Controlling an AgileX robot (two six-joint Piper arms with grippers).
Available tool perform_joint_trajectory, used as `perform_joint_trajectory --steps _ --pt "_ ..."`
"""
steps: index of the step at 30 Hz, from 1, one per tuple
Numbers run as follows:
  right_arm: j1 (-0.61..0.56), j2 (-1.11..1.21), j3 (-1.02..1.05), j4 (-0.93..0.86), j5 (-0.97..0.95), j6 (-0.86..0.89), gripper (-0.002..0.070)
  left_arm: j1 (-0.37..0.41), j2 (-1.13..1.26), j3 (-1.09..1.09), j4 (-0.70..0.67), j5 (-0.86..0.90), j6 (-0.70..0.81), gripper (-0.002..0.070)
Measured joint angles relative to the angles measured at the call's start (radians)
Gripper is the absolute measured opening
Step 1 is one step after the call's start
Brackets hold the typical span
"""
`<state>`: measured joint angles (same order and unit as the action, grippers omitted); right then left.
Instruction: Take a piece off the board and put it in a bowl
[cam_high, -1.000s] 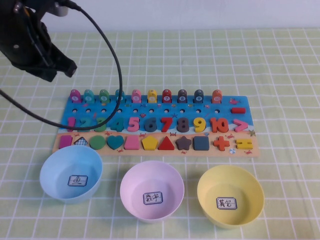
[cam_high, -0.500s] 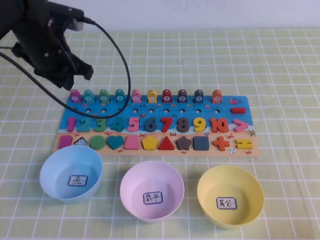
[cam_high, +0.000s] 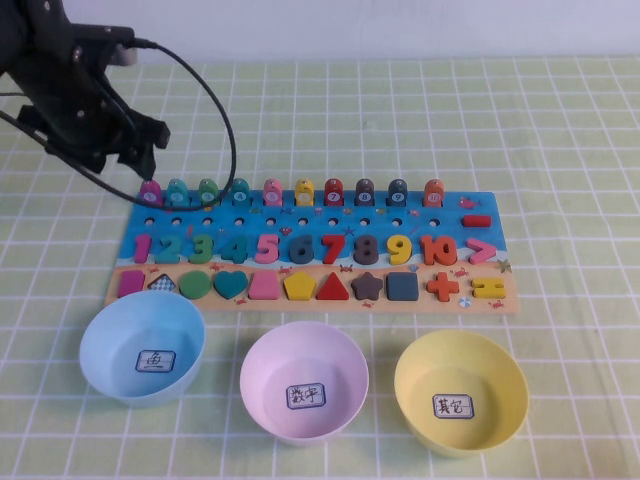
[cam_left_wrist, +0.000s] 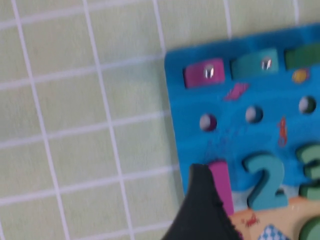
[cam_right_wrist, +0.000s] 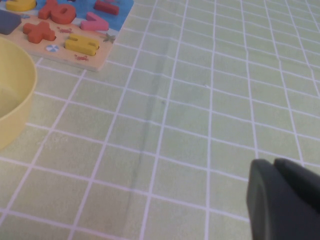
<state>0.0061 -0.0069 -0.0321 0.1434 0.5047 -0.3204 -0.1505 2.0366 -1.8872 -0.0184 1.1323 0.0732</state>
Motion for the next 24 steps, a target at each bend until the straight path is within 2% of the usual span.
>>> perform_joint_trajectory --steps 10,24 --pt "0.0 0.0 0.0 0.0 0.0 0.0 -0.0017 0.0 0.149 -0.217 -0.001 0.038 -0.003 0.0437" --pt "0.0 0.0 0.0 0.0 0.0 0.0 -0.0017 0.0 0.248 -0.234 0.001 0.044 -0.03 0.0435"
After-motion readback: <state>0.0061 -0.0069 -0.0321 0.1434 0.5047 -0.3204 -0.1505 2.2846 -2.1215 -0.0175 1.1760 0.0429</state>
